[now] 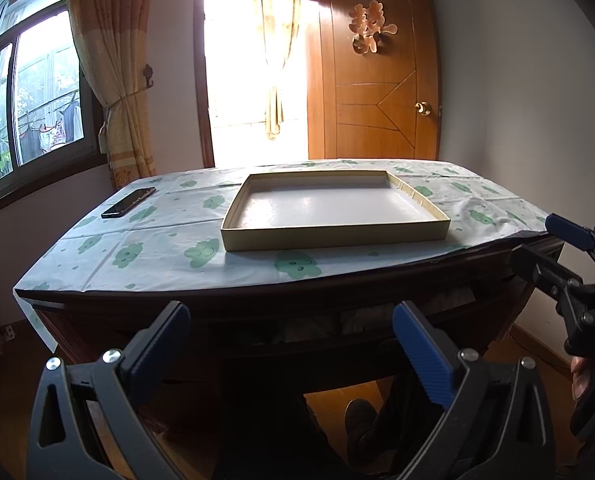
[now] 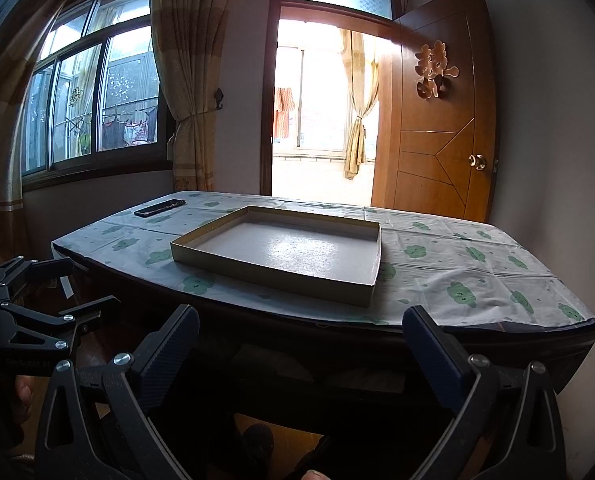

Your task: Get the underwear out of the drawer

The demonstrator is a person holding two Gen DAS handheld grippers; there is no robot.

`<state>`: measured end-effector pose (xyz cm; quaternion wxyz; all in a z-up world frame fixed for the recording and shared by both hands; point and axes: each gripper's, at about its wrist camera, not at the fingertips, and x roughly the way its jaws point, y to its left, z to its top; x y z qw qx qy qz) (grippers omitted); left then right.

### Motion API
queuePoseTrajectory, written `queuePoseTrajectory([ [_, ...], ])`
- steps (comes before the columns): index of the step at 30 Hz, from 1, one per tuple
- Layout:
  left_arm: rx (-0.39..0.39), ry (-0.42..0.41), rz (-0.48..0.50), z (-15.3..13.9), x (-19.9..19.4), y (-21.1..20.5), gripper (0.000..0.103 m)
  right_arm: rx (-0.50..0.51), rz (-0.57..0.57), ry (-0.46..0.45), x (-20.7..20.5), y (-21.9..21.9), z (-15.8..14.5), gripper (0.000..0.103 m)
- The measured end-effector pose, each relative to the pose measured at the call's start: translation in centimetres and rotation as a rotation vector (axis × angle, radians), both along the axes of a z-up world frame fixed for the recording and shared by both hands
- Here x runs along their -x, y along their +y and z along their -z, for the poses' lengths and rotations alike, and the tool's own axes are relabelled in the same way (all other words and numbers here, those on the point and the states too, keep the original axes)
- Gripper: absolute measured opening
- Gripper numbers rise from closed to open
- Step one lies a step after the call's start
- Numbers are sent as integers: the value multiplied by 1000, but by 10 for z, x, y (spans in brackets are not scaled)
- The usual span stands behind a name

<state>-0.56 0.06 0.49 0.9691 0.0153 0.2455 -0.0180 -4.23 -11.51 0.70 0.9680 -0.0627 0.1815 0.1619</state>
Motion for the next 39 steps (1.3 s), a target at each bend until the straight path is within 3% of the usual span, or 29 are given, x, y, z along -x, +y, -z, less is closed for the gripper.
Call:
queuePoseTrajectory([
  [39,8,-1,-2,1,-1,2,103,5,2,-8,1,0,2,103],
])
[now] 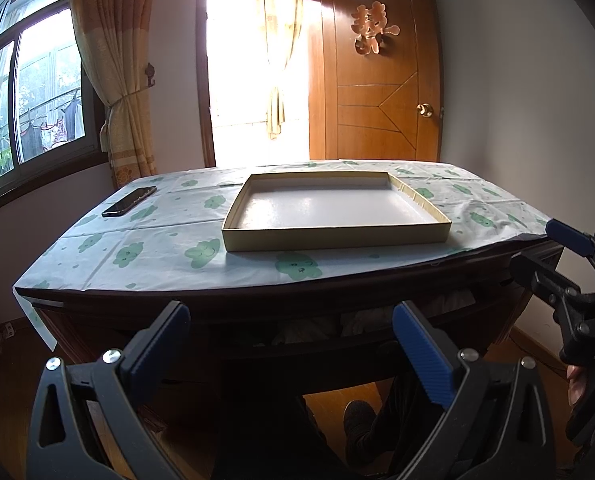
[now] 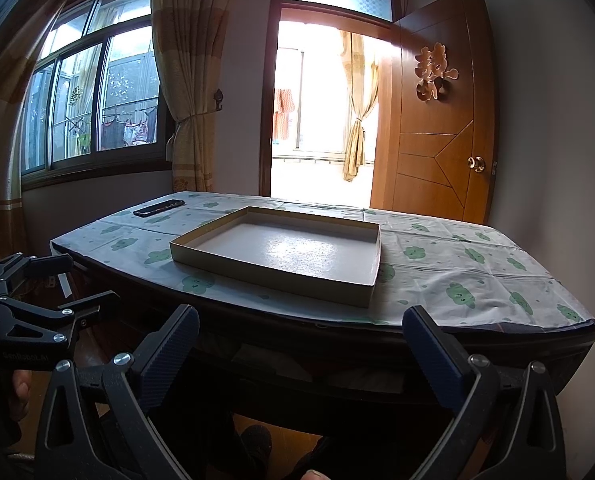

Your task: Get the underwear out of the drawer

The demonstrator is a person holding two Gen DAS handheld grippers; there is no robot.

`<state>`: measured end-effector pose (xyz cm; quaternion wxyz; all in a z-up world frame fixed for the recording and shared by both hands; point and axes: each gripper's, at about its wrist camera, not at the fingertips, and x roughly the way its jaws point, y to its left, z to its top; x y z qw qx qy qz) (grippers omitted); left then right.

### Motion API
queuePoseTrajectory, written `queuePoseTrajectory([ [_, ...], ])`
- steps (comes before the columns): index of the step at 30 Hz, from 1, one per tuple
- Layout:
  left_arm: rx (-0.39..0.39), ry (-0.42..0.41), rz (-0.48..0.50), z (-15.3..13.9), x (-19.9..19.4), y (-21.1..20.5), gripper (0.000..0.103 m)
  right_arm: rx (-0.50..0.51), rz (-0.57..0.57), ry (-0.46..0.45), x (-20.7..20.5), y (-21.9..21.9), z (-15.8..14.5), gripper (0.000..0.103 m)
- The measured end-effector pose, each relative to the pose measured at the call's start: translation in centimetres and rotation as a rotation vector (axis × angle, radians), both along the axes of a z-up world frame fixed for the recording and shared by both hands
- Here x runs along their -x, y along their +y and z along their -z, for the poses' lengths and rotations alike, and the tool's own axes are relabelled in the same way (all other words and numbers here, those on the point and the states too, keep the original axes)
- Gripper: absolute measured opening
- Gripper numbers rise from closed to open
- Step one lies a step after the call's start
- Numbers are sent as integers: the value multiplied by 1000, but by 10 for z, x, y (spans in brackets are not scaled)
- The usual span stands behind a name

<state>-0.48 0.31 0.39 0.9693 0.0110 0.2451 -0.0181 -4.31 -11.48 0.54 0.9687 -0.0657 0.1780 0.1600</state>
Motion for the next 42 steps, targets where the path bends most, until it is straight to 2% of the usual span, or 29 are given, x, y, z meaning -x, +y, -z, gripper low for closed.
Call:
queuePoseTrajectory([
  [10,3,9,-2,4,-3,0,103,2,-3,4,0,2,4,103],
  [21,23,49,5,24,-14,-3,103,-14,-20,26,-12,-3,19,103],
  [31,77,91,-6,44,-26,7,103,-33,-143,-211,-32,-11,58,103],
  [35,94,108,-7,50,-31,8,103,-2,-137,-305,-41,-12,73,103],
  [42,87,99,-3,52,-34,1,103,43,-132,-379,-60,-15,94,103],
])
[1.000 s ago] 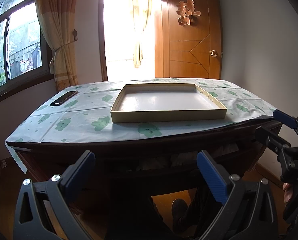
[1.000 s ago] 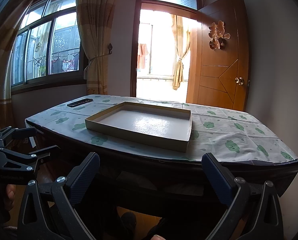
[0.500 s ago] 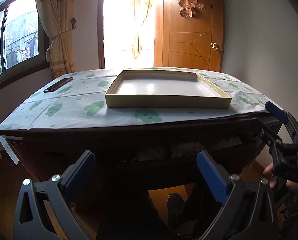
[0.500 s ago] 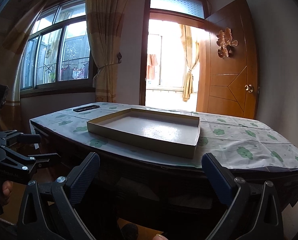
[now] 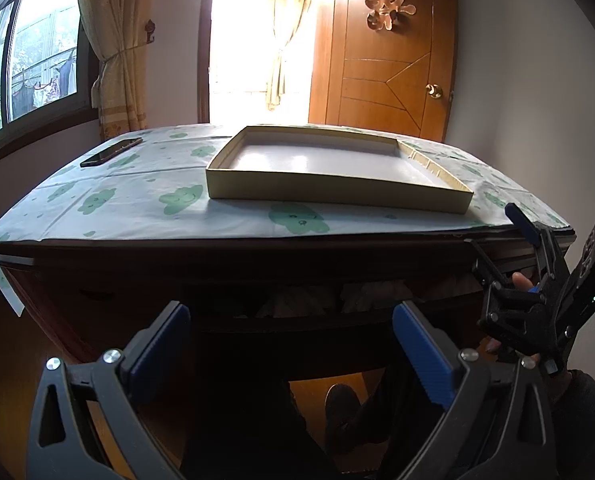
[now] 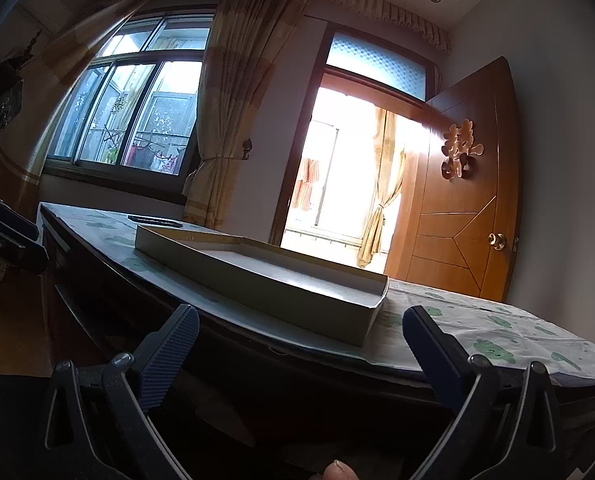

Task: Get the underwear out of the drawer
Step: 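Lower both tools toward the open drawer of clothes under the table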

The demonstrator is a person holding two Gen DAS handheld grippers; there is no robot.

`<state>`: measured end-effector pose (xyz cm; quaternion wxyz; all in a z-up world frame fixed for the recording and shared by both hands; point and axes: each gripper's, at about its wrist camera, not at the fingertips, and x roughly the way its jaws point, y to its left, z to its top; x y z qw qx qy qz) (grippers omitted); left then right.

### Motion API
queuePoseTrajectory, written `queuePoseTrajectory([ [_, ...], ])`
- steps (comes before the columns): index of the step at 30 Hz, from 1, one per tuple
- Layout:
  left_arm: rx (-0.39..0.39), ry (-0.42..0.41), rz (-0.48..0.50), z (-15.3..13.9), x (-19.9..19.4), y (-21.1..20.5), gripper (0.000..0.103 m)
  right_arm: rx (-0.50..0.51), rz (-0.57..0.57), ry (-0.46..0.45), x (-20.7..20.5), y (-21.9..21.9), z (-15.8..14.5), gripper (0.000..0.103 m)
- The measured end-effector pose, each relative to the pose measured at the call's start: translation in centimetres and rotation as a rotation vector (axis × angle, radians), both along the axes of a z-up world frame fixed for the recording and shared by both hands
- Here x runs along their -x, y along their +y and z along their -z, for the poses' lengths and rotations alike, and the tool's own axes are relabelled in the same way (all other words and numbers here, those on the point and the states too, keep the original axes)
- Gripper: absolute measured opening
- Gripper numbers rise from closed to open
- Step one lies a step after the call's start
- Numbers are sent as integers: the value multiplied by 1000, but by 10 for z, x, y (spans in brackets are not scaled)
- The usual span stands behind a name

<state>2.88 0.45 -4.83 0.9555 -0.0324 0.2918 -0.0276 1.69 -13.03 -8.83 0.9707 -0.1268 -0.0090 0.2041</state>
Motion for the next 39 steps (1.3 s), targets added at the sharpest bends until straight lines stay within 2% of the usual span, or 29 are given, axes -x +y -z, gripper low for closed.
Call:
queuePoseTrajectory([
  [4,0,3,10,1,-2,-2,103,-7,2,-4,-7,-3,7,103],
  [11,-26,-10,15,7,-13,-7,103,45,8,-12,-14,0,13,103],
  [14,-63,-23,3,10,-17,-7,103,57,23,-6,-17,-1,13,103],
  [18,-35,-25,5,10,-16,-3,103,61,38,10,-19,-5,12,103],
  [32,-44,-53,15,2,-6,-7,103,52,104,64,-10,-15,3,103],
  [39,-42,-58,16,-1,-2,-4,103,93,120,99,-4,-13,5,103],
])
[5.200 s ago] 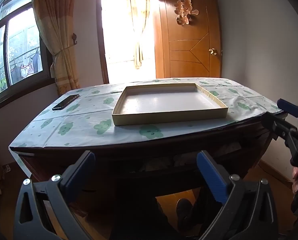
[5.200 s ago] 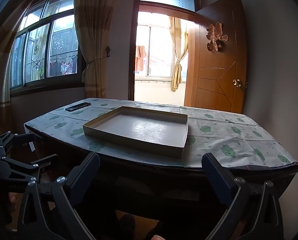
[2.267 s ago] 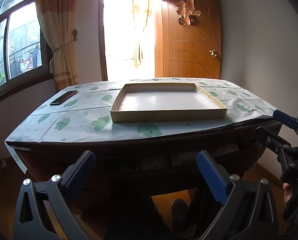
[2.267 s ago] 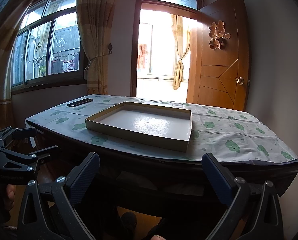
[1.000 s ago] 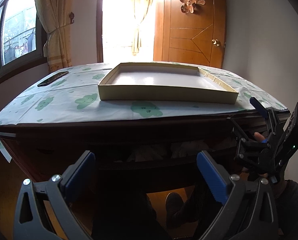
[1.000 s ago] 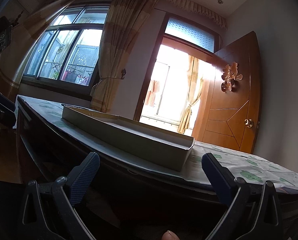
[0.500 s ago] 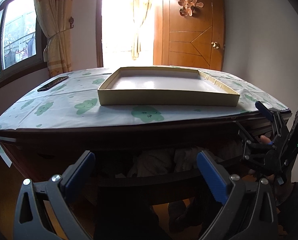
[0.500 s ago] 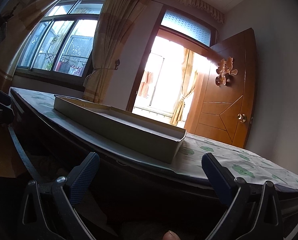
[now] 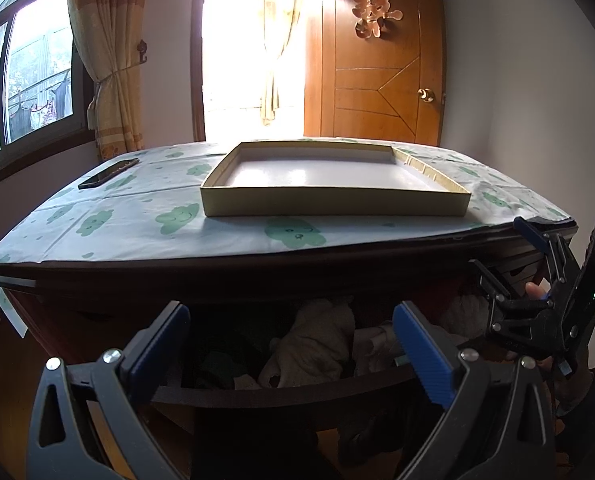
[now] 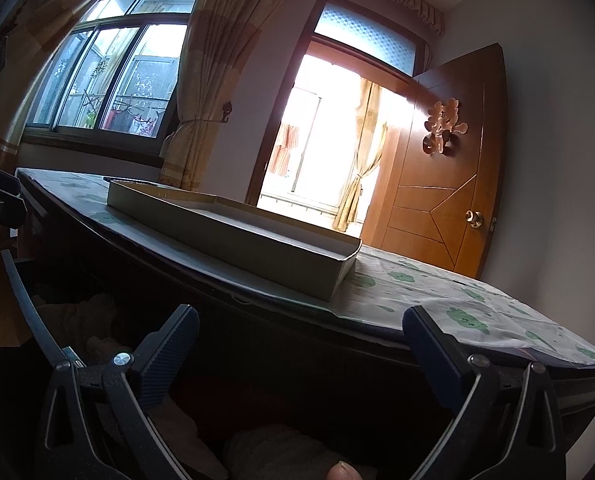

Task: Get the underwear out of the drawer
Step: 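Lower both tools toward the open drawer of clothes under the table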

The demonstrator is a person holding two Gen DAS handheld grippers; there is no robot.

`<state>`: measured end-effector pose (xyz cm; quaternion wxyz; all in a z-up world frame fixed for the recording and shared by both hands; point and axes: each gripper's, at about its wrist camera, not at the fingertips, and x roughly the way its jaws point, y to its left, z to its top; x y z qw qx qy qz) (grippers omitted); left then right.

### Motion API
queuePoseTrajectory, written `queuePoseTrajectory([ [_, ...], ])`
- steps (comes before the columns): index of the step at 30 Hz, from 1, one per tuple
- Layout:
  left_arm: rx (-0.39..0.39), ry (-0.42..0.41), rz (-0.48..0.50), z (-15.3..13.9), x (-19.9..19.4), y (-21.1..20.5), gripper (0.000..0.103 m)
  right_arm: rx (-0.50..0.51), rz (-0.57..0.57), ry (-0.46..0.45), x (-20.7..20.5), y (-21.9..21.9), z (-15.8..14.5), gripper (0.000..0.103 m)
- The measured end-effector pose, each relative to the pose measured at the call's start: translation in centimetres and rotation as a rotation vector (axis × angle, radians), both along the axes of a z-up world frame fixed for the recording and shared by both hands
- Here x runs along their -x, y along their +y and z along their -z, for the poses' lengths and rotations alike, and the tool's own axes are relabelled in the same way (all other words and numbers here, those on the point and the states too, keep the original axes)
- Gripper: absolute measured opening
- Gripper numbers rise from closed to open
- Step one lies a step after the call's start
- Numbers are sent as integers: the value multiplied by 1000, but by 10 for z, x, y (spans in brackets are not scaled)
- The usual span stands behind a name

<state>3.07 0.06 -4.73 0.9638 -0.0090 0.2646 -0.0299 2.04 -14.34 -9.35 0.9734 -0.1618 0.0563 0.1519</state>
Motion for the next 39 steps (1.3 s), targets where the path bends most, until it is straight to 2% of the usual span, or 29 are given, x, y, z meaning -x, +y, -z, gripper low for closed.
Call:
queuePoseTrajectory([
  [18,5,-8,11,-5,8,2,103,16,15,108,17,-1,-3,103],
  [34,3,-6,16,-10,15,7,103,80,29,179,29,7,-3,103],
  [39,-2,3,26,-10,16,7,103,64,25,216,31,4,-5,103],
])
